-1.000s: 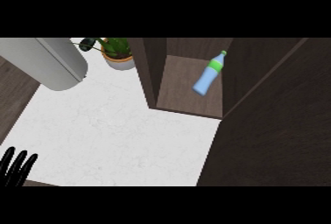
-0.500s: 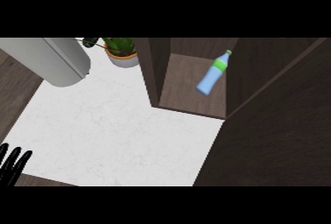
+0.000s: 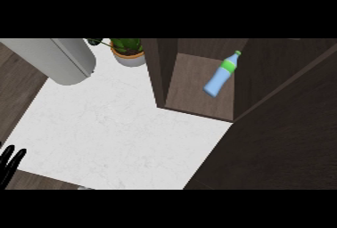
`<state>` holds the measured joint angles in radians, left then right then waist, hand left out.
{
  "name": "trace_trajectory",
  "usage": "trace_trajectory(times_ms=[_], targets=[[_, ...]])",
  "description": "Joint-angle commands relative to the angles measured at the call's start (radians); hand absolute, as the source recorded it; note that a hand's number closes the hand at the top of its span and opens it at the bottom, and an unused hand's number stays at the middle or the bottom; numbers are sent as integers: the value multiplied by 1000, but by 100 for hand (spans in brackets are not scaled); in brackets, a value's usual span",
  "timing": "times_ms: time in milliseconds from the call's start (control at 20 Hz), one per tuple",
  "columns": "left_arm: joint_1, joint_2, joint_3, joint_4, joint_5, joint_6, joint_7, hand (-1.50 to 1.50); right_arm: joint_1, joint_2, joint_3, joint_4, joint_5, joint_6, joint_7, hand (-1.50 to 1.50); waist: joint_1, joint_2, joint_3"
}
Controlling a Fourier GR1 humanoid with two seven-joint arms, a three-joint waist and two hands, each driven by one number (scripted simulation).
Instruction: Pick up the bottled water, place it into the cabinet and close the cabinet
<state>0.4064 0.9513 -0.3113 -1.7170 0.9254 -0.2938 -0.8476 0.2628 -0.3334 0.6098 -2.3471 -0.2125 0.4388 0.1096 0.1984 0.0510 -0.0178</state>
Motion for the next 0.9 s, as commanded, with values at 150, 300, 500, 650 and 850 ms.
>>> trace_trajectory(times_ms=[150,300,500,650,850], targets=[[3,7,15,5,15,-33,-3,-150,-192,165,-54,224,-137,-121,164,150,-4,-2,7],[15,0,26,27,27,-43,-10,-150,-315,235,-144,347,-118,-188,193,150,-22,-14,8],[27,6,29,35,37,-59,2,-150,-476,298,-280,485,-93,-264,208,150,-45,-19,11],[13,1,42,21,55,-44,17,-150,-653,330,-337,648,-54,-334,227,150,-59,-21,14],[18,4,59,54,73,-92,17,-150,-873,332,-424,886,-41,-356,227,150,-78,-23,15]])
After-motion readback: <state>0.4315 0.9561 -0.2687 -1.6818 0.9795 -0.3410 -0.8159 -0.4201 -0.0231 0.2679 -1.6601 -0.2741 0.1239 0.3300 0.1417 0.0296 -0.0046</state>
